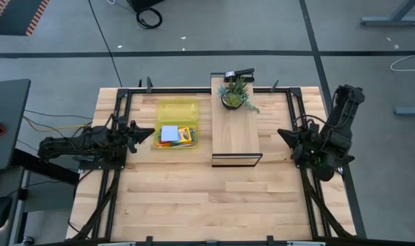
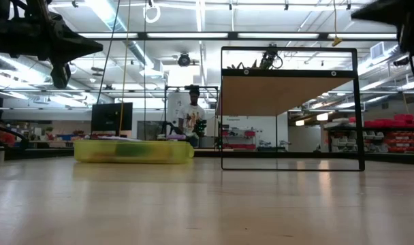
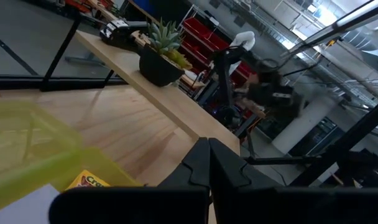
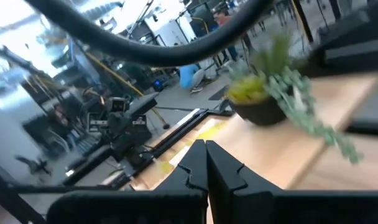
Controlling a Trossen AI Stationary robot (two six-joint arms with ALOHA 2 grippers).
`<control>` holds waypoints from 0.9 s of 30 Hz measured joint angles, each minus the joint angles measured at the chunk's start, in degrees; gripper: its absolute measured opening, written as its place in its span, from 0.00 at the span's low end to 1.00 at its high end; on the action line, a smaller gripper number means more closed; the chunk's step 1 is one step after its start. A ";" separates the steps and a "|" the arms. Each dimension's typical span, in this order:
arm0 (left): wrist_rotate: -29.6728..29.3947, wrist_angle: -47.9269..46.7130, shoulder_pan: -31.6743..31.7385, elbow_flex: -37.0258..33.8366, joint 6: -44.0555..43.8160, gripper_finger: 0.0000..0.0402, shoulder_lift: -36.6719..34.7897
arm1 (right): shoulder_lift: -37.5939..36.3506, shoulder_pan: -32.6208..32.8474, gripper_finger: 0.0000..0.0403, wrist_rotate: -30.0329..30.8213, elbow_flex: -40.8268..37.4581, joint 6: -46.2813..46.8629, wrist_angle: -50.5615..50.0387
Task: Pack school essentials
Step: Return to Home Position
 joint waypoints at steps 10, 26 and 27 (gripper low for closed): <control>0.00 0.03 0.00 0.02 -0.18 0.01 0.00 | 14.51 -2.44 0.01 -5.39 27.95 -35.73 2.67; 0.03 0.07 0.01 0.04 -1.22 0.02 0.00 | 24.49 -14.47 0.01 -37.25 56.17 -68.92 10.23; 0.03 0.07 0.00 0.04 -1.24 0.01 0.00 | 24.52 -15.89 0.01 -41.10 56.24 -72.56 14.29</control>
